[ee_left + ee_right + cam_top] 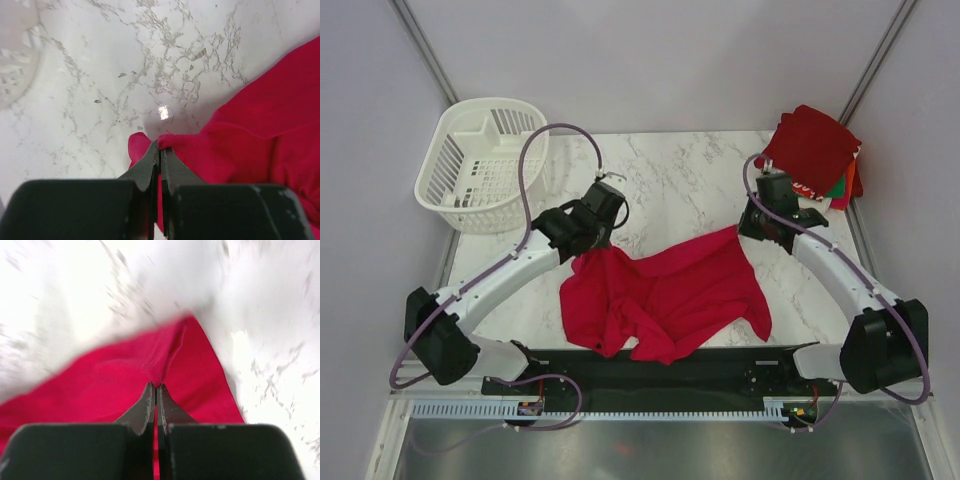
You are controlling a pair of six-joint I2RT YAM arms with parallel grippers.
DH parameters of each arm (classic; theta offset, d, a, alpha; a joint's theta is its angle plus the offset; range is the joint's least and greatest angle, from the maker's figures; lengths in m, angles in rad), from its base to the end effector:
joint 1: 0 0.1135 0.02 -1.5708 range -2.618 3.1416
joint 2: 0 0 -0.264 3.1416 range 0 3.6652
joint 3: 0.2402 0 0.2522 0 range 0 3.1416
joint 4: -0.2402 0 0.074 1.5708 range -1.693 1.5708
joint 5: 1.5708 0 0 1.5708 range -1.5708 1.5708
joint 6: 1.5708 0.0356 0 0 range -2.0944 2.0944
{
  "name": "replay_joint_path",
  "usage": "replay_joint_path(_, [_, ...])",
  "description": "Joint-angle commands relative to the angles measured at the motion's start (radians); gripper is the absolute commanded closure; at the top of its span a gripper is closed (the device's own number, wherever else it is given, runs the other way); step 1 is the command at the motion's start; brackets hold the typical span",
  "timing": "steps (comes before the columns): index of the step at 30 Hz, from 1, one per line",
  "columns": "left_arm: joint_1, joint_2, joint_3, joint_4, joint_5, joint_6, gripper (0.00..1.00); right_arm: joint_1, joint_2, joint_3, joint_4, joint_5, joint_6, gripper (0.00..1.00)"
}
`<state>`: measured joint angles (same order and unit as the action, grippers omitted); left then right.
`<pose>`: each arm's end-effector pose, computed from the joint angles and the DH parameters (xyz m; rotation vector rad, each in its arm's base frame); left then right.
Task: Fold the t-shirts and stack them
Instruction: Flatten the tshirt out
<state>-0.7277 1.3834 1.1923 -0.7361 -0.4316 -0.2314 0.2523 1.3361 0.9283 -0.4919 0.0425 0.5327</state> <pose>0.2239 -0.1795 0.3002 0.4160 2.3498 0.0968 0.2671 0.0673 0.2424 0.3664 2.4641 0.2834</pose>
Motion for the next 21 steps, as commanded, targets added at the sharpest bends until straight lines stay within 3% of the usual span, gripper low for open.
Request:
replay_joint_path(1, [0.002, -0.101, 0.18, -0.048, -0.103, 0.078, 0.98, -0.007, -0.106, 0.239, -0.105, 0.049, -0.048, 1.0])
replay_joint_path(9, [-0.045, -0.253, 0.487, -0.152, -0.138, 0.193, 0.98, -0.007, -0.322, 0.538, -0.27, 0.045, -0.057, 1.0])
replay_joint_path(13, [-0.105, -0.364, 0.585, -0.169, 0.078, 0.271, 0.98, -0.005, -0.44, 0.607, -0.272, -0.084, -0.082, 1.0])
replay_joint_path(16, [-0.104, -0.444, 0.645, -0.166, 0.273, 0.308, 0.98, -0.005, -0.524, 0.673, -0.277, -0.139, -0.12, 1.0])
replay_joint_path(21, [-0.102, -0.512, 0.803, -0.164, 0.482, 0.313, 0.98, -0.005, -0.653, 0.806, -0.263, -0.197, -0.169, 1.0])
